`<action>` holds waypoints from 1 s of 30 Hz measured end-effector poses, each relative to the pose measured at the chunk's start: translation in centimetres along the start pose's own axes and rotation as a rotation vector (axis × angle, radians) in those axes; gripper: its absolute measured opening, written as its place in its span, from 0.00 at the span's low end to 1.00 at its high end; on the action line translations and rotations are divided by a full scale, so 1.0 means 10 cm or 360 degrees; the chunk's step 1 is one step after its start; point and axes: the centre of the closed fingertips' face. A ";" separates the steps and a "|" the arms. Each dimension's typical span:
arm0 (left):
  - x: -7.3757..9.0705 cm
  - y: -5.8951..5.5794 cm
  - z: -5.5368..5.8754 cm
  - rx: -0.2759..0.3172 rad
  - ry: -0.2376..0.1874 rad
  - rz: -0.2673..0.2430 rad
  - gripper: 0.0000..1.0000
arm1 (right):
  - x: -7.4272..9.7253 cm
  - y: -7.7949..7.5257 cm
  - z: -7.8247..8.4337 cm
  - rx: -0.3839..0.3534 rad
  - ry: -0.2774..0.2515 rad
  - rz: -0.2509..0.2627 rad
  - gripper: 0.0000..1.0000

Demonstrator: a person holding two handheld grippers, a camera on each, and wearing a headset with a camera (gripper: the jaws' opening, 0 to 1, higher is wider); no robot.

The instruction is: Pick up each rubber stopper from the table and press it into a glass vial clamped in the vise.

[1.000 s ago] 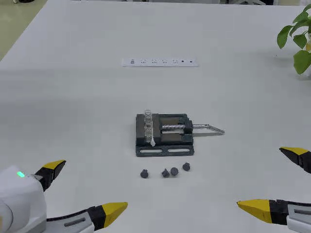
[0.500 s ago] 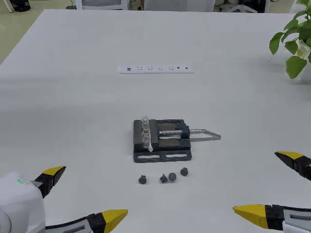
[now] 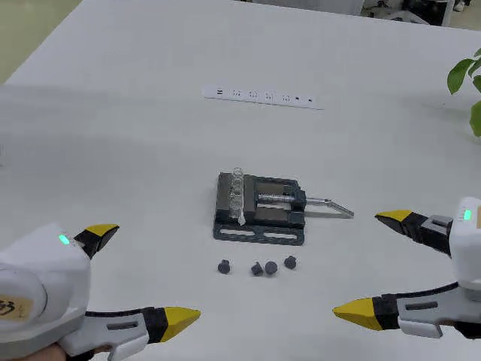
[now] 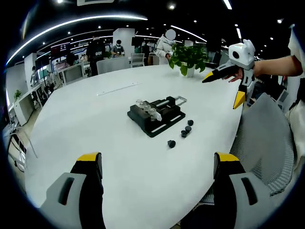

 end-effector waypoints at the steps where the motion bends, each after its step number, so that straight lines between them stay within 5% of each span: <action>1: -0.02 -0.01 0.01 0.0000 0.0001 0.0010 0.97 | -0.06 0.01 -0.06 0.0050 0.0014 -0.0018 0.91; 6: -0.06 -0.06 0.00 -0.0015 0.0009 0.0037 0.97 | -0.27 0.09 -0.33 0.0212 0.0031 -0.0086 0.90; 11: -0.12 -0.08 0.00 -0.0004 0.0001 0.0056 0.96 | -0.42 0.10 -0.45 0.0336 0.0078 -0.0096 0.89; 25: -0.23 -0.11 -0.03 0.0001 0.0001 0.0093 0.96 | -0.78 0.22 -0.24 0.0761 0.0369 -0.0255 0.57; 30: -0.28 -0.13 0.02 -0.0001 0.0014 0.0112 0.96 | -0.91 0.26 -0.16 0.0719 0.0481 -0.0405 0.43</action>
Point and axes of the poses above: the centre of the closed fingertips' face, and the gripper's own axes: x roughly backward along the fingers, y roughly to its left, z roughly out of its underside, and after that the axes turned 13 degrees about y, right-handed
